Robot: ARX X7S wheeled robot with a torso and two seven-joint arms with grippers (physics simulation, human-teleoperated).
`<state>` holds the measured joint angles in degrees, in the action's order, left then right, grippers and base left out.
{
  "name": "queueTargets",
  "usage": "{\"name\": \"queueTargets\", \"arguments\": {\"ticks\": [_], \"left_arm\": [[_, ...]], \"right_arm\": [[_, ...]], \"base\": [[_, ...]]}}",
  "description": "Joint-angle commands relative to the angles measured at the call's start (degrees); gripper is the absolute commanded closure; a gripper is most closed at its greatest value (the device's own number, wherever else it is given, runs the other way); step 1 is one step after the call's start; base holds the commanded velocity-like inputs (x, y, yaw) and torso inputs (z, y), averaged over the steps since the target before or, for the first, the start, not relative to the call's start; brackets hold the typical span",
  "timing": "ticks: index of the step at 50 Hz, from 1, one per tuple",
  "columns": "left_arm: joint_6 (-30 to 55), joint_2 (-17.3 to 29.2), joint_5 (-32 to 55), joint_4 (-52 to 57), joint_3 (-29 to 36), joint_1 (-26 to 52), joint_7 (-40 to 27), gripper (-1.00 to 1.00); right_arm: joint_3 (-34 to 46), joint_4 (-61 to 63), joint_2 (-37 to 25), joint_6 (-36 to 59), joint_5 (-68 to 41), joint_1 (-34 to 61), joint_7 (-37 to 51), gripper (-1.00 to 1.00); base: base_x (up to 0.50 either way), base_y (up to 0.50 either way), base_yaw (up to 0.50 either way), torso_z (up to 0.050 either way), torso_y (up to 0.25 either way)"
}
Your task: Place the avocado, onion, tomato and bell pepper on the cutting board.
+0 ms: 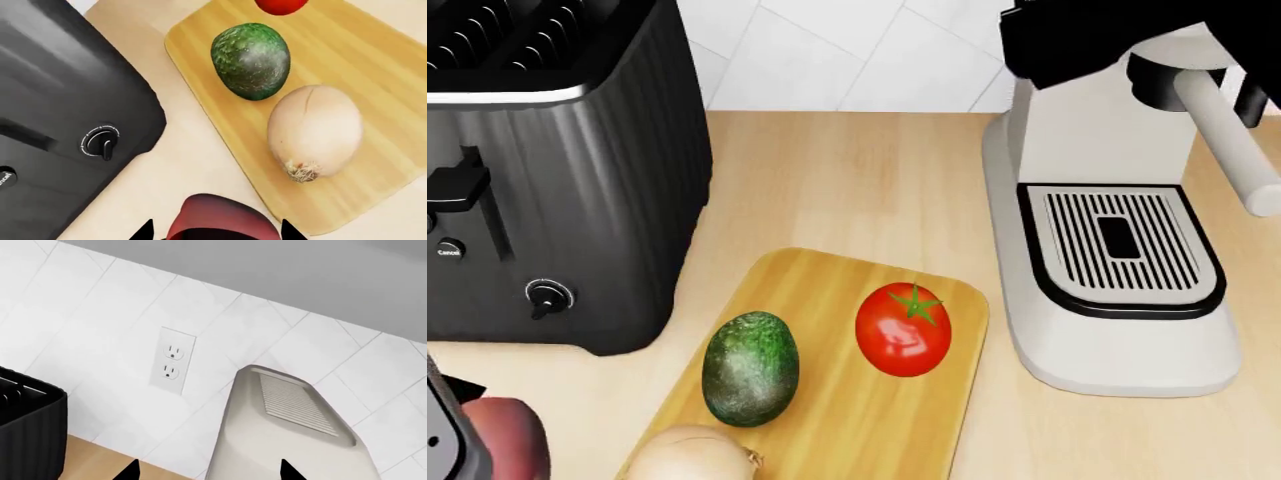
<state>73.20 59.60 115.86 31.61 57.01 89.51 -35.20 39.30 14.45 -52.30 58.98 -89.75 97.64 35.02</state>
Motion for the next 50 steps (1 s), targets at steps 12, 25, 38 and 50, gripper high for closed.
{"name": "queueTargets", "arguments": {"ticks": [12,25,38,50], "left_arm": [[4.01,-8.33,10.70,-5.76,0.57,16.97,-3.06,1.00],[3.83,-16.80,7.53,-11.47,-0.83,19.39,1.17,1.00],[1.39,-23.50,2.57,-13.21,-1.19,15.48,4.83,1.00],[1.43,-30.16,-5.76,-17.10,-1.31,13.26,12.06,1.00]], "right_arm": [[-0.06,0.65,-0.26,-0.50,-0.24,-0.94,0.47,-1.00],[-0.08,0.78,-0.46,-1.13,-0.01,-1.87,0.38,-1.00],[-0.10,0.04,-0.28,-0.02,0.12,0.17,0.13,-1.00],[0.48,-2.72,-0.59,0.96,2.43,1.80,-1.70,-1.00]], "base": [[0.00,0.00,0.00,0.000,0.000],[0.00,0.00,0.00,0.000,0.000],[0.00,0.00,0.00,0.000,0.000],[0.00,0.00,0.00,0.000,0.000]]}}
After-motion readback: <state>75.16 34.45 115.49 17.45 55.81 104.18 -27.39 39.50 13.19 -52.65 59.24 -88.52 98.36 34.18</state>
